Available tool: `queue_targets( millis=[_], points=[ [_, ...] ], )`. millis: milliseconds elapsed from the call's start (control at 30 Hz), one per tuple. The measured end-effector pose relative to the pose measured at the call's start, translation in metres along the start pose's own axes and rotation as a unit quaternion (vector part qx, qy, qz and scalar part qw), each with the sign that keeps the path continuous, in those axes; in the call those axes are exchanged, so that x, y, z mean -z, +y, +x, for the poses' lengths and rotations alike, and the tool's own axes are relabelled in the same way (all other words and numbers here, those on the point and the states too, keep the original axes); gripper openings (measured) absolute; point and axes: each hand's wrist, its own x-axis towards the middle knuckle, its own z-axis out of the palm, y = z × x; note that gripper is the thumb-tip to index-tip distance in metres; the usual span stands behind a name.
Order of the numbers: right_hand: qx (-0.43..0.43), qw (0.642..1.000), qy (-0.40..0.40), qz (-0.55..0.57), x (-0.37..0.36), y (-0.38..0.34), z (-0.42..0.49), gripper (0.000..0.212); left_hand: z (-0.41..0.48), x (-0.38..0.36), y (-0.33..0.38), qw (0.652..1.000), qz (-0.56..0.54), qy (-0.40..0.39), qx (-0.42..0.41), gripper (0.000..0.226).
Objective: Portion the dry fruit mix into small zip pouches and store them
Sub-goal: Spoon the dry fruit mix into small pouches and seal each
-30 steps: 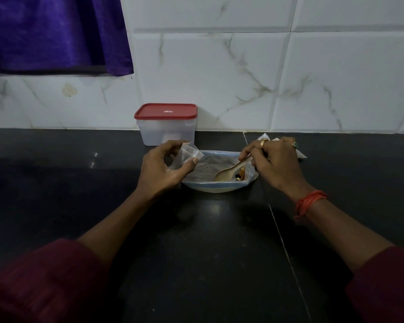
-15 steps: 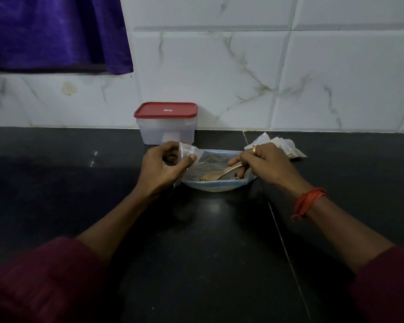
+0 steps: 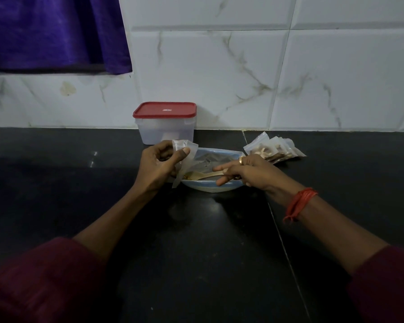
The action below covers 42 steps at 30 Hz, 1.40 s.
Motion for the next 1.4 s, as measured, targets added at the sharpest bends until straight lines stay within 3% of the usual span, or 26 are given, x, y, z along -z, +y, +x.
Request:
queue_targets(
  millis=[167,400,667,867,1100,1267,1400],
  points=[
    [-0.025,0.996,0.029,0.081,-0.006,0.003,0.001,0.026,0.0,0.001,0.001,1.0,-0.003,0.011,-0.014,0.016],
    [-0.033,0.977,0.108,0.181,-0.002,0.004,0.002,0.025,0.002,0.005,0.0,0.998,0.026,0.041,-0.04,0.023],
    [0.0,0.961,0.2,0.192,0.017,0.0,0.001,0.03,-0.001,0.007,-0.005,0.991,0.105,-0.009,-0.084,0.054],
    [0.06,0.95,0.233,0.2,0.019,-0.003,-0.003,0.03,-0.003,0.005,-0.006,0.984,0.141,-0.027,-0.107,0.051],
    [0.109,0.949,0.231,0.185,0.014,-0.004,-0.003,0.029,-0.001,0.007,-0.007,0.982,0.152,-0.026,-0.107,0.048],
    [0.214,0.961,0.169,0.041,0.009,-0.004,-0.003,0.026,-0.002,0.006,-0.006,0.984,0.14,-0.039,-0.103,0.041],
    [0.223,0.963,0.148,0.04,0.006,-0.004,-0.002,0.026,-0.001,0.007,-0.006,0.985,0.137,-0.034,-0.099,0.042]
  ],
)
